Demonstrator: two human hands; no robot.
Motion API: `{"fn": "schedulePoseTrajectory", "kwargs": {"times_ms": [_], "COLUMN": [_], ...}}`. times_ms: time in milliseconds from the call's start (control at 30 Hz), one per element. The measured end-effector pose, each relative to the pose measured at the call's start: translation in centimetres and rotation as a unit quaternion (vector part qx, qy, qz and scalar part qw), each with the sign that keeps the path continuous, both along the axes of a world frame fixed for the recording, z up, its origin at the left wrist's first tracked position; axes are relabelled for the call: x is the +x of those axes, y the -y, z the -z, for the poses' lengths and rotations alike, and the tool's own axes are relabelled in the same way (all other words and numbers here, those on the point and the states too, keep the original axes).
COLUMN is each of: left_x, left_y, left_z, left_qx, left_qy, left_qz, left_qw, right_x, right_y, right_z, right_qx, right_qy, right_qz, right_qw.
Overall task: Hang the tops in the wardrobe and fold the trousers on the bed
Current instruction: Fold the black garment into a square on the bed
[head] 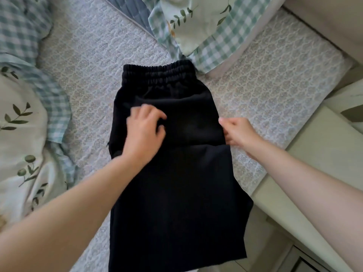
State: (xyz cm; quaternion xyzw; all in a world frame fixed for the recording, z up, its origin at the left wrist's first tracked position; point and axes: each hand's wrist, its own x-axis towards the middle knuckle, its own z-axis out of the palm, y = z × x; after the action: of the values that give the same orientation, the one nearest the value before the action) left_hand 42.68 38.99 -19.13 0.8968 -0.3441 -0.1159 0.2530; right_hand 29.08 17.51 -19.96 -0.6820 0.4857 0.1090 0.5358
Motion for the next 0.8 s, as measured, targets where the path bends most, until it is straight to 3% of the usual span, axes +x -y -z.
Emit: {"fn": "schedulePoseTrajectory", "kwargs": {"times_ms": [133, 333, 433, 567, 667, 800], "left_x": [-6.7, -7.9, -7.4, -7.0, -7.8, -9.3], "left_y": [-0.2, 1.0, 2.2, 2.1, 0.2, -3.3], "left_z": [-0.1, 0.5, 0.3, -1.9, -4.3, -7.8], "left_qx": [0.042, 0.145, 0.187, 0.169, 0.176, 0.216], "left_qy": [-0.108, -0.099, -0.112, -0.2, -0.219, -0.227], "left_qz": [0.143, 0.102, 0.129, 0.178, 0.217, 0.272], "left_qw": [0.983, 0.979, 0.967, 0.949, 0.935, 0.91], "right_x": [-7.0, -14.1, -15.1, -14.7, -14.4, -14.2], "right_y": [-2.0, -4.0, -4.1, -3.7, -3.5, -4.3], "right_z": [-0.9, -1.1, -1.1, -1.5, -2.1, -2.6], "right_qx": [0.036, 0.065, 0.076, 0.125, 0.147, 0.068], "right_qy": [-0.026, -0.039, -0.027, -0.042, -0.071, -0.103], "right_qz": [-0.01, -0.021, -0.042, -0.071, -0.095, -0.148], "right_qw": [0.999, 0.997, 0.996, 0.989, 0.982, 0.981]}}
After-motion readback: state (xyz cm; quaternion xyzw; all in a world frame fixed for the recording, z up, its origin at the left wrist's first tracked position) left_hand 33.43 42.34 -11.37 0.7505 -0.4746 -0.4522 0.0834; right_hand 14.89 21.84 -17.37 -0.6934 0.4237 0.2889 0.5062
